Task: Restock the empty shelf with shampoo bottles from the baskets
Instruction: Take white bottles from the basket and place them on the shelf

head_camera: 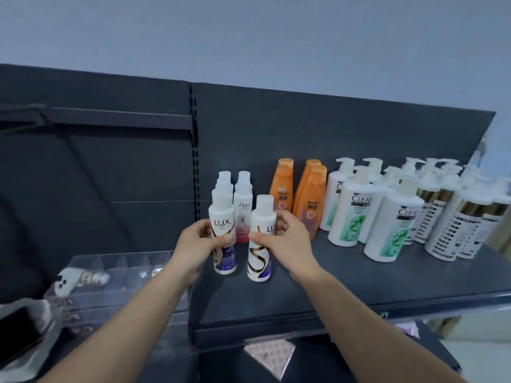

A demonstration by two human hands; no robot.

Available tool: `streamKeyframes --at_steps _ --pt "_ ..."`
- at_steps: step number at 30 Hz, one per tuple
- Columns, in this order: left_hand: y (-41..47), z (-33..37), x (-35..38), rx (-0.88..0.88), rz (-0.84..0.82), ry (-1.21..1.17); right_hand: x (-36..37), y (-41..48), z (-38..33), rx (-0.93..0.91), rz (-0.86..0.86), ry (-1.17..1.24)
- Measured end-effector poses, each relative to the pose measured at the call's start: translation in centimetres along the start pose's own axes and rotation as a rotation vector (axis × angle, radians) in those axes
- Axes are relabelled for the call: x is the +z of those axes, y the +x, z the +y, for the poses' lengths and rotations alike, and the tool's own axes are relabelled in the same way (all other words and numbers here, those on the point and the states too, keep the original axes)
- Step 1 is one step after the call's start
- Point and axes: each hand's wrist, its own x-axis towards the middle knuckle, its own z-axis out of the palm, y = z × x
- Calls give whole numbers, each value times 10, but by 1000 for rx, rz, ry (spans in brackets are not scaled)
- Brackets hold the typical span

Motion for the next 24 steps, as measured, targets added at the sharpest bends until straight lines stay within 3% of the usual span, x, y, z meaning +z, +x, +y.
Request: streamKeyframes --at_steps 8,24 --pt "26 -15 -8 -15 39 88 19 27 19 13 -35 11" --pt "67 -34 -16 -24 -52 142 43 57 27 28 -32 -47"
